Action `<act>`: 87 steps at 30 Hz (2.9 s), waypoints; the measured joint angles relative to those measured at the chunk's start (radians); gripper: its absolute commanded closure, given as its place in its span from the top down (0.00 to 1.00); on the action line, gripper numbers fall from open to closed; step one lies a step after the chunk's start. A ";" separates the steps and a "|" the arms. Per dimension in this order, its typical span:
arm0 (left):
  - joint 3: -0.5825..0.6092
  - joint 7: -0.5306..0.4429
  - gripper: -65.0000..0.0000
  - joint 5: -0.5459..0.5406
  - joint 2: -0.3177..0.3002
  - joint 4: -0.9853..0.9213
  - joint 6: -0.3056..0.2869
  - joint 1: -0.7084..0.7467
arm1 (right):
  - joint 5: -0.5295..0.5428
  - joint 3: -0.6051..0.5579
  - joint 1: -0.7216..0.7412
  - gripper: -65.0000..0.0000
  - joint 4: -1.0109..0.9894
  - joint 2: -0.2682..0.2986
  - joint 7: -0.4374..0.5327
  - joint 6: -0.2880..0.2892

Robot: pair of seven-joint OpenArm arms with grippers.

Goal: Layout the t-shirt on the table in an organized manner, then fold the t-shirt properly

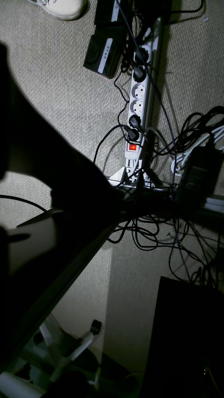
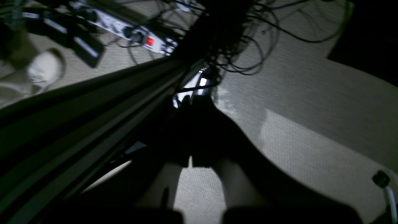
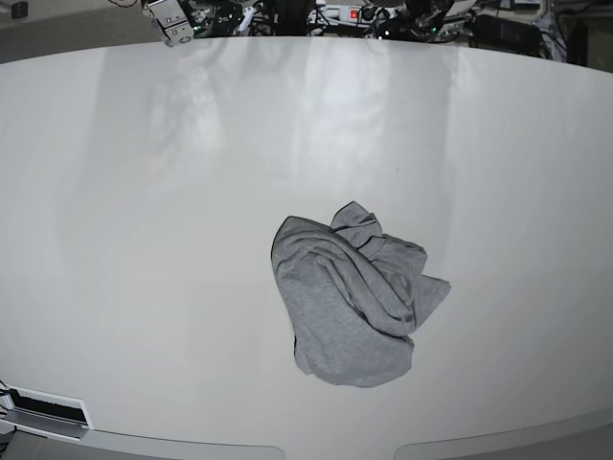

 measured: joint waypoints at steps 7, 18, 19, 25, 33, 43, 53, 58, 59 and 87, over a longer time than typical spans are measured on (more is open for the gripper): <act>0.000 0.000 0.00 0.000 0.000 0.000 0.000 0.000 | 0.000 0.000 0.000 0.00 0.000 0.002 0.000 0.065; 0.000 0.026 0.00 0.000 0.000 0.002 0.000 0.003 | 0.000 0.000 0.001 0.00 0.000 0.002 0.000 0.099; 0.000 0.026 0.00 0.000 0.000 0.002 0.000 0.003 | 0.000 0.000 0.001 0.00 0.000 0.002 0.000 0.099; 0.000 0.026 0.00 0.105 0.000 0.006 0.000 0.003 | 0.000 0.000 0.001 0.00 0.000 0.002 0.000 0.099; 0.000 0.234 0.00 0.103 -0.025 0.032 -0.008 0.011 | 0.000 0.000 -0.006 0.00 0.006 0.002 -0.204 0.059; 0.000 0.283 0.00 -0.097 -0.194 0.088 -0.175 0.193 | -0.011 0.001 -0.195 0.00 0.142 0.081 -0.196 0.173; 0.000 0.550 0.00 -0.420 -0.310 0.512 -0.216 0.478 | 0.201 0.001 -0.537 0.00 0.621 0.176 -0.360 0.334; -0.109 0.689 0.00 -0.518 -0.332 0.822 -0.216 0.652 | 0.299 0.001 -0.760 0.00 1.027 0.242 -0.537 0.268; -0.140 0.713 0.00 -0.535 -0.330 0.888 -0.220 0.683 | 0.301 0.000 -0.805 0.00 1.112 0.262 -0.554 0.247; -0.724 0.902 0.00 -0.917 -0.395 1.587 -0.445 0.659 | 0.415 0.392 -0.845 0.00 1.888 0.324 -0.455 0.189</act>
